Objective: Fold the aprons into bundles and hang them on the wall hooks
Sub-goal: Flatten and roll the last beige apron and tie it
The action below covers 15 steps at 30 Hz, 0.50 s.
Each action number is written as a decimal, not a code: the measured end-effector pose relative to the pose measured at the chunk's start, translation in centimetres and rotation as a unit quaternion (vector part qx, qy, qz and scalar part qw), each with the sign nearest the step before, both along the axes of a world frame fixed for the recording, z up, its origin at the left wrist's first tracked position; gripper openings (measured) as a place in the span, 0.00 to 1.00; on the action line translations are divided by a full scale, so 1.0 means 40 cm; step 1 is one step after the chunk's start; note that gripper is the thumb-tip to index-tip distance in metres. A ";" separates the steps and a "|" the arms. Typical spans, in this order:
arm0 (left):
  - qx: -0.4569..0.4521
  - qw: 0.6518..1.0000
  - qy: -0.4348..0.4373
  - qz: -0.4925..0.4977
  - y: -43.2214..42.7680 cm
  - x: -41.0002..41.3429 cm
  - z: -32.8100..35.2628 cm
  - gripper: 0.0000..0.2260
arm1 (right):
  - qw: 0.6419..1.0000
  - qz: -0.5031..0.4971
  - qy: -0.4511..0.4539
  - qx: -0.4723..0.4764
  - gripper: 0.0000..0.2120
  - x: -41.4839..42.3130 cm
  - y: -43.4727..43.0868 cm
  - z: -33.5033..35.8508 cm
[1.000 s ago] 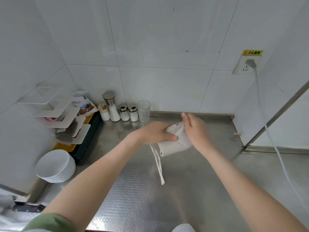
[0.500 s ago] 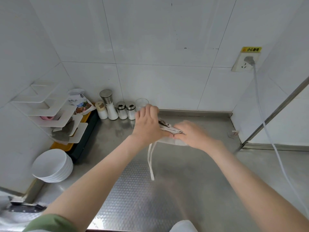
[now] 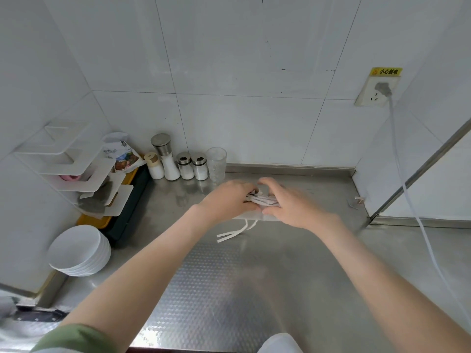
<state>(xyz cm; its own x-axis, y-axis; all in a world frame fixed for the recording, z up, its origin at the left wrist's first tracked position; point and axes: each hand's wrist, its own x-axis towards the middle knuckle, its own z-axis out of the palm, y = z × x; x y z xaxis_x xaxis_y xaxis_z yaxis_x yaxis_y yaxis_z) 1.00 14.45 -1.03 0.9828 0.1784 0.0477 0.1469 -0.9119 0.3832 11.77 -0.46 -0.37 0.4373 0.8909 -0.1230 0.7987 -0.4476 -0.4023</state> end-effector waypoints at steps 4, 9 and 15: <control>0.015 0.997 -0.018 -0.077 -0.006 -0.007 -0.009 0.11 | 0.982 -0.009 0.187 0.019 0.20 0.018 -0.014 -0.007; 0.044 0.995 0.008 -0.088 -0.012 -0.003 -0.015 0.13 | 0.972 -0.043 0.208 0.097 0.07 0.024 -0.011 -0.018; 0.001 1.000 0.016 -0.023 -0.017 -0.001 -0.018 0.28 | 0.930 -0.073 0.319 0.168 0.13 0.013 0.005 -0.008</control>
